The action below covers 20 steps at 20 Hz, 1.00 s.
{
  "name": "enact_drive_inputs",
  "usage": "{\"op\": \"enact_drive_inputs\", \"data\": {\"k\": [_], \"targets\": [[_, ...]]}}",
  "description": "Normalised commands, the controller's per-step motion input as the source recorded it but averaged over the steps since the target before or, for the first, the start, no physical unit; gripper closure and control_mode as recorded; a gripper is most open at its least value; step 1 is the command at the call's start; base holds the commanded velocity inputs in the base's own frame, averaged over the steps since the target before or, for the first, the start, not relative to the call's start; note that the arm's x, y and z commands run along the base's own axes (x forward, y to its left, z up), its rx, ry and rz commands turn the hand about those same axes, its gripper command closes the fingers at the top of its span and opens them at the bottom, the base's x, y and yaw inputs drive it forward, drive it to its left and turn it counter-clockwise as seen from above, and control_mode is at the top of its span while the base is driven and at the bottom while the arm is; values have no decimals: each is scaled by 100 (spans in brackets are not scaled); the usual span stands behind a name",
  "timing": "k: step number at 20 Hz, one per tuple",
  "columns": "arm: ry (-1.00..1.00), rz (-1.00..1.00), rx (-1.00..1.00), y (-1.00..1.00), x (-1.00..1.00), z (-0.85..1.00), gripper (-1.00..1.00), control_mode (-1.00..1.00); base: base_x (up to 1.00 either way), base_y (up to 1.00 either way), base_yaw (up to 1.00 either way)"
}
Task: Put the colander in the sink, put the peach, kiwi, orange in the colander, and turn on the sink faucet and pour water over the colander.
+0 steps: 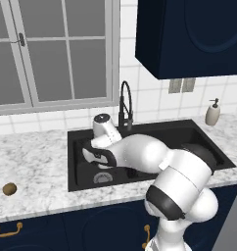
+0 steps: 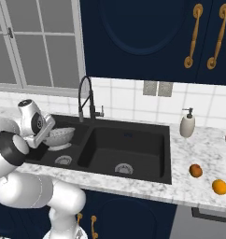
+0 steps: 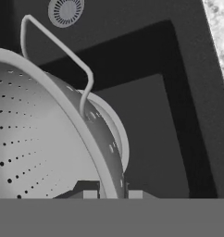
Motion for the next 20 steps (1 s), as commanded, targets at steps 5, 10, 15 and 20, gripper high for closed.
{"op": "enact_drive_inputs", "data": {"k": [5,10,15,20], "targets": [[3,-13,0,11,11,-30,100,-100,0,0,0],[0,-14,0,16,8,-31,100,-100,0,0,0],[0,-17,0,14,16,-29,100,-100,0,0,0],[-1,-21,2,40,25,-20,100,-100,0,0,0]]}}
